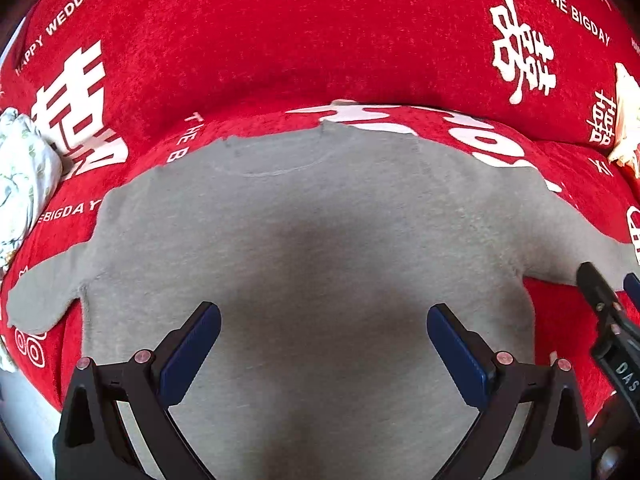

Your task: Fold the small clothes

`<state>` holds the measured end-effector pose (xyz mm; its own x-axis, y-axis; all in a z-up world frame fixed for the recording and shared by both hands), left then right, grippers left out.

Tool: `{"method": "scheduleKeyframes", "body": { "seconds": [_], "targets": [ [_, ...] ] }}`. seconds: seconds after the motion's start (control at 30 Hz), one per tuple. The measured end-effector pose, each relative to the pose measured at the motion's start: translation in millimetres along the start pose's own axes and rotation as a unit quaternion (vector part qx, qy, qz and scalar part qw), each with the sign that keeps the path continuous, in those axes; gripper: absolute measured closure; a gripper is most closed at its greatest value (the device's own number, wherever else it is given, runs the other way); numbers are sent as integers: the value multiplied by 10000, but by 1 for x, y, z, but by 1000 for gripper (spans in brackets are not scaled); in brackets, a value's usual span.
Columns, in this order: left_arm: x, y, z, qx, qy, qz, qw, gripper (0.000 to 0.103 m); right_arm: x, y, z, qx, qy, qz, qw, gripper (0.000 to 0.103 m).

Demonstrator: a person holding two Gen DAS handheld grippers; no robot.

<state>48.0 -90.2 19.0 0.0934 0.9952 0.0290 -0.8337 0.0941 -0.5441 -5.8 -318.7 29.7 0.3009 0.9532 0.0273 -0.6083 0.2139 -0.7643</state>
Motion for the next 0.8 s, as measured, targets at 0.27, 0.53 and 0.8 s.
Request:
{"method": "scheduleKeyframes", "body": {
  "seconds": [0.27,0.53,0.8],
  "targets": [
    [-38,-7,-6,-117,56,-211,9997,0,-74,-1,-11,80,354,-575,9977,0],
    [-84,-14,-17,-54,201,-383,9991,0,-123,4,-22,255,542,-917,9940,0],
    [-119,-24,-29,9,264,-475,9985,0,-166,9,-33,347,691,-1141,9905,0]
  ]
}}
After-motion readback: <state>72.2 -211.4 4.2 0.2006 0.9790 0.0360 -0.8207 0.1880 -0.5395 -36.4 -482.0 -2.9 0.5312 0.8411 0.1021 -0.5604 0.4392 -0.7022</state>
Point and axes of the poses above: each gripper's, at about its wrist camera, not at the fingertips, and z roughly against the way its jaws point, x to its left, y to its underside, the point moved 5 cm from there along -z, roughly the way its jaws point, and after that the axes turned 5 degrees about -x, right-handed, at the moved point
